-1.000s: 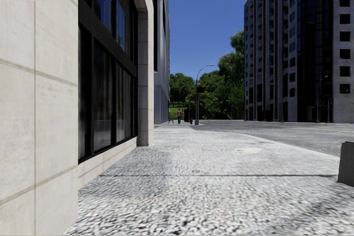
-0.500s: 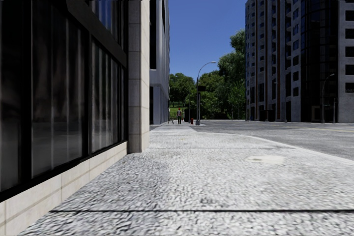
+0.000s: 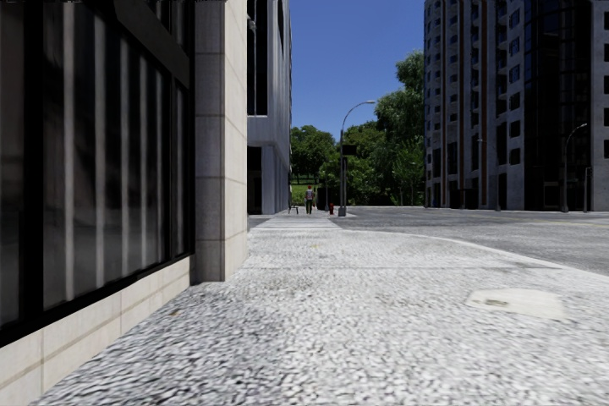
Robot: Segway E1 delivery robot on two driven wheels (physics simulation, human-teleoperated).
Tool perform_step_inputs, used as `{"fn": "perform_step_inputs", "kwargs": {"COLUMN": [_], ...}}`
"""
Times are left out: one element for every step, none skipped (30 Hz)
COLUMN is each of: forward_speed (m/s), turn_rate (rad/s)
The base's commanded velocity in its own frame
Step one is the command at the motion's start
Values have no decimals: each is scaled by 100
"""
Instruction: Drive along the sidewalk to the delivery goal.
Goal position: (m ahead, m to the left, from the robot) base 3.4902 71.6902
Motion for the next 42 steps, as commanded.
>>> {"fn": "perform_step_inputs", "kwargs": {"forward_speed": [200,200,200,200,200,200,200,200,200,200,200,200,200,200,200,200,200,200,200,200,200,200,200,200,200,200,200,200,200,200,200,200,200,200,200,200,200,200,200,200,200,200], "turn_rate": [0,0,0,0,0,0,0,0,0,0,0,0,0,0,0,0,0,0,0,0,0,0,0,0,0,0,0,0,0,0,0,0,0,0,0,0,0,0,0,0,0,0]}}
